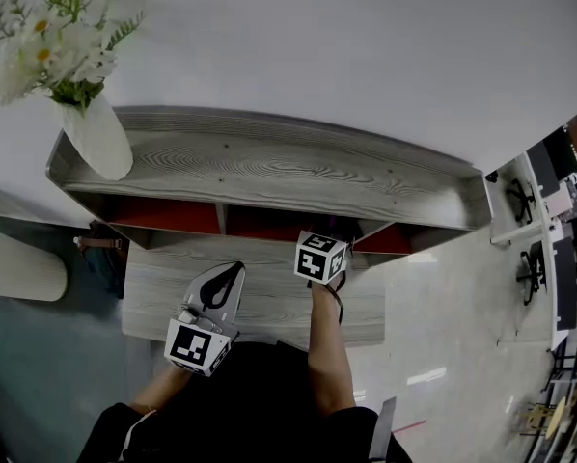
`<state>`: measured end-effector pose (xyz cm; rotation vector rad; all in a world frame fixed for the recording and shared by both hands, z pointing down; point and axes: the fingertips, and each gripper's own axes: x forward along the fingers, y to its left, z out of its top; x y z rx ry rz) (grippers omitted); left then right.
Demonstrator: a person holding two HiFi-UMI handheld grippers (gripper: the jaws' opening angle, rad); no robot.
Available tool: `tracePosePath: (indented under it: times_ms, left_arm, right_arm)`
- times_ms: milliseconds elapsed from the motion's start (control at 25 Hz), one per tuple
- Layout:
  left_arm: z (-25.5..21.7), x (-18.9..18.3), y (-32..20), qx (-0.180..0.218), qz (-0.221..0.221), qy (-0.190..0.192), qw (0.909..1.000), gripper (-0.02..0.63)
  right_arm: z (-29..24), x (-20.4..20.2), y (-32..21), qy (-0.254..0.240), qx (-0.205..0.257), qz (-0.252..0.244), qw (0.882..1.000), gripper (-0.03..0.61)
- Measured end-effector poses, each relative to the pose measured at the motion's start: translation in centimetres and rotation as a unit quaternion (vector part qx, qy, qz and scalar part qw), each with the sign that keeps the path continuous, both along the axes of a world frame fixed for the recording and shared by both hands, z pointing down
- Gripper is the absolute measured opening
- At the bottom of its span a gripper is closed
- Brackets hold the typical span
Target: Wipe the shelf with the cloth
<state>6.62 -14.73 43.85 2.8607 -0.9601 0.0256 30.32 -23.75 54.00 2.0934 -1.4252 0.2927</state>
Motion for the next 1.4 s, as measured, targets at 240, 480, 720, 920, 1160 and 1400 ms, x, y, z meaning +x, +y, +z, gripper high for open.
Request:
tracePosePath:
  times_ms: [240,480,720,920,1160,1400]
  left_arm:
    - [0.4,0.0,-0.1,-0.007,0.001,-0.003,1.0000,-0.002]
    - [0.5,0.5,-0.1,-0.010,0.005,0.002,0.9999,-0.002]
    - [0.4,0.4,0.0,-0.011,0.001,0.002,0.9999,-0.002]
    - [0.7,-0.4,-0.4,-0.015,-0.012,0.005,0.9998,-0.002]
    - [0.4,-1.0,-0.4,-0.012,-0.024,0.001,0.9996,-0.002]
    - [0.4,-1.9,-0.2,-0.013,-0.040,-0.001,0.9991,-0.002]
  right_arm:
    - [1.1,0.6,-0.9,0.015,-0.035,0.001,0.999,0.046]
    - [1.5,0.3,-1.9,0.034,-0.071,-0.020,0.997,0.046]
    - [1.9,0.1,-2.4,0.036,-0.088,-0.035,0.995,0.046]
    - [2.3,-0.3,-3.3,0.034,-0.093,-0.051,0.994,0.046]
    - [2.0,-1.9,-4.3,0.049,-0.099,-0.083,0.990,0.046]
    - [2.1,-3.5,-5.5,0.059,-0.096,-0.118,0.987,0.046]
